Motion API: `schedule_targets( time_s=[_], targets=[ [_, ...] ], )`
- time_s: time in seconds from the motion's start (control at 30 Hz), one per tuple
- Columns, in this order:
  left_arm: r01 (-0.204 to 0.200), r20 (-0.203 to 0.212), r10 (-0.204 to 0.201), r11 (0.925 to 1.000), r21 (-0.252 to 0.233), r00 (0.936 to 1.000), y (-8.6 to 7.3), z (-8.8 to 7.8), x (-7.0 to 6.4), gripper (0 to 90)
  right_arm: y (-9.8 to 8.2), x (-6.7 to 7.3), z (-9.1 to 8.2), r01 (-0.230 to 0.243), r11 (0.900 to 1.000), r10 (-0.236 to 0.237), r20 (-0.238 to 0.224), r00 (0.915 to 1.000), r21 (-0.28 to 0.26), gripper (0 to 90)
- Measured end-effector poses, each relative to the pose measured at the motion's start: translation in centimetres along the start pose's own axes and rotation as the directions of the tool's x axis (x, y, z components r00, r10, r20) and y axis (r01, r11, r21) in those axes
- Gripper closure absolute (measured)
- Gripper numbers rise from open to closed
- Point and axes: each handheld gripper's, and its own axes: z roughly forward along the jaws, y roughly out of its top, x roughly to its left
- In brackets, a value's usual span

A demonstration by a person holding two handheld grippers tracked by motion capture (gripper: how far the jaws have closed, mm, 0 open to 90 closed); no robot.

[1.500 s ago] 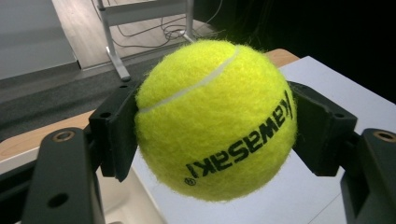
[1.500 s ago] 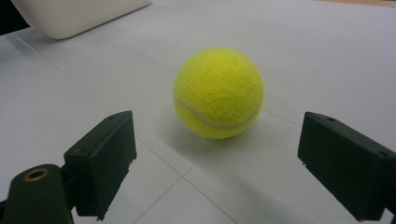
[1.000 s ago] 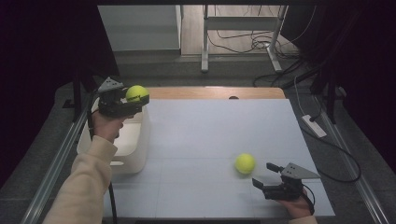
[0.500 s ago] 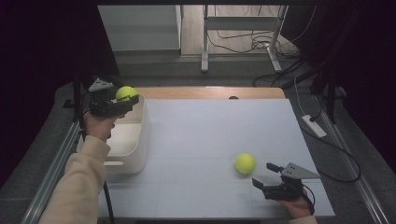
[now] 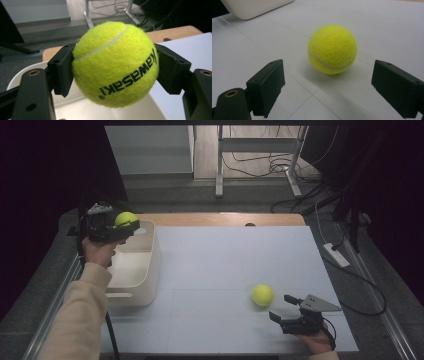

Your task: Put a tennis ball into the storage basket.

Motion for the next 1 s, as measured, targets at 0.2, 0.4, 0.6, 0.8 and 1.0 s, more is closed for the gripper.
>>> schedule_targets(
  time_s=[0.2, 0.4, 0.6, 0.8, 1.0],
  targets=[
    [0.013, -0.019, -0.012, 0.9996, 0.026, 0.9997, -0.5, 0.9, 0.7, 26.2, -0.1, -0.2, -0.1, -0.003, 1.0, 0.003, 0.005, 1.0, 0.003, 11.3],
    [0.033, -0.037, -0.031, 0.9971, 0.068, 0.9988, -0.8, 1.6, 1.3, 26.1, -0.1, -0.3, 0.0, 0.001, 1.0, -0.001, 0.005, 1.0, 0.008, 11.4],
    [0.039, -0.056, -0.032, 0.9917, 0.122, 0.9979, -0.9, 2.4, 1.6, 26.1, -0.2, -0.3, -0.1, -0.001, 1.0, 0.001, 0.006, 1.0, 0.006, 11.3],
    [0.04, -0.078, -0.028, 0.9856, 0.164, 0.9966, -1.0, 2.9, 1.8, 26.0, -0.2, -0.3, -0.1, 0.0, 1.0, 0.0, 0.005, 1.0, 0.007, 11.3],
    [0.027, -0.089, -0.009, 0.9775, 0.209, 0.996, -1.1, 3.2, 1.9, 25.8, -0.1, -0.3, 0.0, -0.001, 1.0, 0.001, 0.004, 1.0, 0.009, 11.3]
  ],
)
